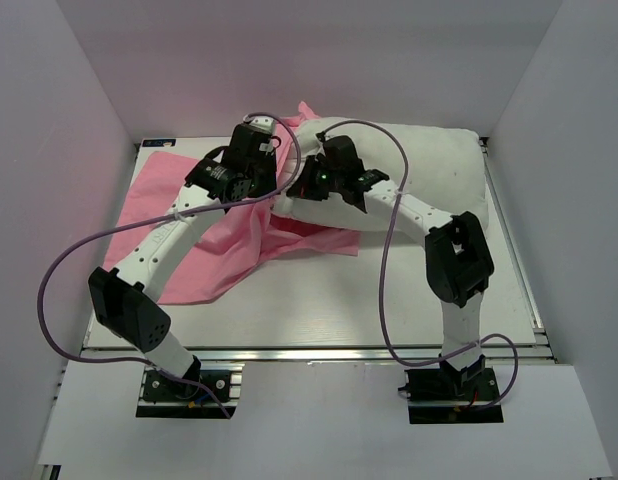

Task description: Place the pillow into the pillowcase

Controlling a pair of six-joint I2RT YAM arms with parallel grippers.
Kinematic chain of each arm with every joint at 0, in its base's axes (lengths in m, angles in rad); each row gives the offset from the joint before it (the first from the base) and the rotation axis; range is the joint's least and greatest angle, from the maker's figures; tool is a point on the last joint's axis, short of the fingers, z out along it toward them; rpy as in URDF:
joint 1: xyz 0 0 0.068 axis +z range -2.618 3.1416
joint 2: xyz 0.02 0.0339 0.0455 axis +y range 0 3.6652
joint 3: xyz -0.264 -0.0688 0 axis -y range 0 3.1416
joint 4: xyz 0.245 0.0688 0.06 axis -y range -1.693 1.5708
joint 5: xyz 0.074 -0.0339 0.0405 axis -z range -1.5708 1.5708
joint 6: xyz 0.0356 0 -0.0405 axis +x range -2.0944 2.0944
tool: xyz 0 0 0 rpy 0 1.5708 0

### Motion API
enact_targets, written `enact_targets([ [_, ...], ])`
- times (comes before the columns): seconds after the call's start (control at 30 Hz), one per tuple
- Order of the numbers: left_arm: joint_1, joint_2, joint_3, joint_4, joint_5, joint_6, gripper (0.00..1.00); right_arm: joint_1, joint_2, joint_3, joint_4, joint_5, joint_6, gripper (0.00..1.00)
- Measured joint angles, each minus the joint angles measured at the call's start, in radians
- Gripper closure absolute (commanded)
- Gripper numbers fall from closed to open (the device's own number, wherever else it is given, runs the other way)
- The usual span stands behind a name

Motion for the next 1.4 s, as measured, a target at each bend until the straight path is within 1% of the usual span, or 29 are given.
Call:
enact_targets([
  [0.2, 0.0, -0.016, 0.005, 0.016, 0.076, 0.0, 1.0, 0.054, 0.074, 0.063, 0.041, 0.052, 0.073, 1.0],
  [0.3, 0.0, -0.013, 0.035, -0.004, 0.089, 0.0, 1.0, 0.108, 0.105, 0.061, 0.067, 0.12, 0.086, 1.0],
  [0.4, 0.001, 0.006, 0.121, -0.033, 0.084, -0.006, 1.0, 0.161, 0.076, -0.046, 0.138, 0.19, 0.084, 1.0],
  [0.47, 0.002, 0.011, 0.164, -0.048, 0.06, -0.019, 1.0, 0.183, 0.013, -0.2, 0.221, 0.208, 0.085, 1.0],
  [0.53, 0.011, 0.016, 0.187, -0.067, 0.041, -0.036, 1.0, 0.191, -0.066, -0.347, 0.255, 0.215, 0.085, 1.0],
  [0.6, 0.021, 0.02, 0.186, -0.082, 0.034, -0.051, 0.98, 0.188, -0.133, -0.427, 0.264, 0.214, 0.077, 0.79],
  [0.63, 0.027, 0.025, 0.182, -0.082, 0.031, -0.058, 0.9, 0.186, -0.165, -0.452, 0.264, 0.211, 0.062, 0.71],
  [0.67, 0.032, 0.03, 0.177, -0.08, 0.029, -0.063, 0.83, 0.184, -0.192, -0.463, 0.261, 0.206, 0.05, 0.6],
  [0.7, 0.037, 0.031, 0.163, -0.071, 0.027, -0.065, 0.73, 0.182, -0.216, -0.465, 0.259, 0.2, 0.034, 0.55],
  [0.73, 0.043, 0.031, 0.145, -0.069, 0.027, -0.066, 0.67, 0.18, -0.237, -0.465, 0.259, 0.191, 0.016, 0.52],
  [0.77, 0.047, 0.031, 0.124, -0.069, 0.027, -0.068, 0.59, 0.176, -0.261, -0.463, 0.253, 0.183, -0.004, 0.46],
  [0.8, 0.048, 0.03, 0.103, -0.068, 0.027, -0.069, 0.52, 0.172, -0.28, -0.459, 0.239, 0.177, -0.019, 0.42],
  [0.83, 0.048, 0.029, 0.084, -0.068, 0.029, -0.069, 0.41, 0.166, -0.298, -0.447, 0.221, 0.174, -0.04, 0.39],
  [0.9, 0.048, 0.029, 0.055, -0.077, 0.027, -0.068, 0.31, 0.154, -0.325, -0.414, 0.177, 0.175, -0.08, 0.34],
  [0.93, 0.048, 0.028, 0.046, -0.082, 0.024, -0.066, 0.23, 0.148, -0.338, -0.395, 0.15, 0.181, -0.098, 0.33],
  [0.97, 0.047, 0.027, 0.044, -0.087, 0.016, -0.063, 0.2, 0.141, -0.353, -0.375, 0.122, 0.193, -0.12, 0.28],
  [1.03, 0.046, 0.018, 0.044, -0.086, -0.009, -0.056, 0.09, 0.125, -0.384, -0.346, 0.069, 0.216, -0.154, 0.25],
  [1.07, 0.046, 0.012, 0.047, -0.089, -0.026, -0.053, 0.08, 0.114, -0.399, -0.329, 0.041, 0.225, -0.179, 0.22],
  [1.13, 0.047, 0.01, 0.076, -0.102, -0.074, -0.048, 0.06, 0.085, -0.417, -0.291, -0.004, 0.241, -0.222, 0.21],
  [1.2, 0.058, 0.016, 0.117, -0.103, -0.103, -0.042, 0.06, 0.052, -0.414, -0.232, -0.046, 0.246, -0.273, 0.17],
  [1.27, 0.089, 0.039, 0.181, -0.1, -0.101, -0.034, 0.02, 0.022, -0.399, -0.169, -0.069, 0.246, -0.336, 0.16],
  [1.33, 0.132, 0.083, 0.245, -0.086, -0.088, -0.021, 0.02, -0.006, -0.367, -0.108, -0.073, 0.23, -0.405, 0.16],
  [1.4, 0.164, 0.159, 0.332, -0.073, -0.072, -0.002, 0.02, -0.03, -0.304, -0.014, -0.084, 0.198, -0.472, 0.16],
])
